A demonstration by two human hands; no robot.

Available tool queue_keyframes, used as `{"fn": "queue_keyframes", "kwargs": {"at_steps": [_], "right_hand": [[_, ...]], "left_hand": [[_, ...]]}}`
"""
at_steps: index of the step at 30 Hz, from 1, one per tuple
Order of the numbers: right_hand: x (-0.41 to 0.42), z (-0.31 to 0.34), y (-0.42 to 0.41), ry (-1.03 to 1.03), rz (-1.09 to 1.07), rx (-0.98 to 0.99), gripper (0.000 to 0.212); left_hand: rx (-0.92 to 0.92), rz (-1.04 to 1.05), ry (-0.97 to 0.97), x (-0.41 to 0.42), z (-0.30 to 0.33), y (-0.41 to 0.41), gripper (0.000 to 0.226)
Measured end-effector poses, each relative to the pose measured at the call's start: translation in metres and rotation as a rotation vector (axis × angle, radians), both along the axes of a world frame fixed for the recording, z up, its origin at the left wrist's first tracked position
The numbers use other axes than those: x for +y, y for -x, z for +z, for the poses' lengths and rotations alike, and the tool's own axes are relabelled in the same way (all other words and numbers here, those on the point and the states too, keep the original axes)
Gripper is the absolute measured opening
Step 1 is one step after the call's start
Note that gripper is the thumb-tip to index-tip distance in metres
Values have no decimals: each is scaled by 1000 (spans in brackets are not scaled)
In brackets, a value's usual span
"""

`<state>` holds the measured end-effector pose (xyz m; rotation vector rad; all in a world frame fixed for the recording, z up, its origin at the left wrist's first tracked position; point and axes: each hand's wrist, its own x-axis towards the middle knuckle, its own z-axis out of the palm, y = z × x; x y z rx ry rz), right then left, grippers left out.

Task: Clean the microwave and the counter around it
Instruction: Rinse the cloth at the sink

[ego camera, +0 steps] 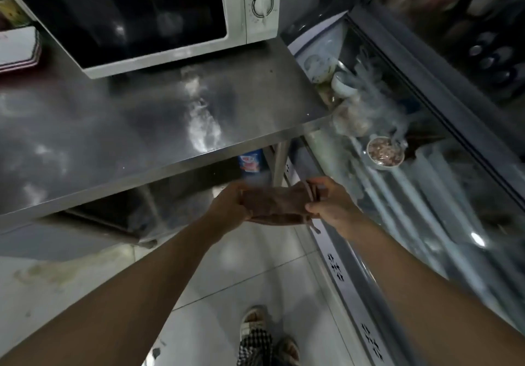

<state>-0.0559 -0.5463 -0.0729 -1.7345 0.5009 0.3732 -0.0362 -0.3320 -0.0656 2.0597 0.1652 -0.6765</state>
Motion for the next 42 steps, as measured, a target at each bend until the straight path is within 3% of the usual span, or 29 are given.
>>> {"fn": "queue_keyframes", "kwargs": {"at_steps": [13,31,42], "right_hand": [[9,-138,-67,151,263,18,56],[42,-409,-145,317,313,-214,40],[75,-517,-219,451,258,-352,49]], "left_hand": [[-19,276,-96,1,-137,-10,53],[-142,376,-238,12,-410,-80,38],[-261,452,-218,28,-520,-154,28]]}}
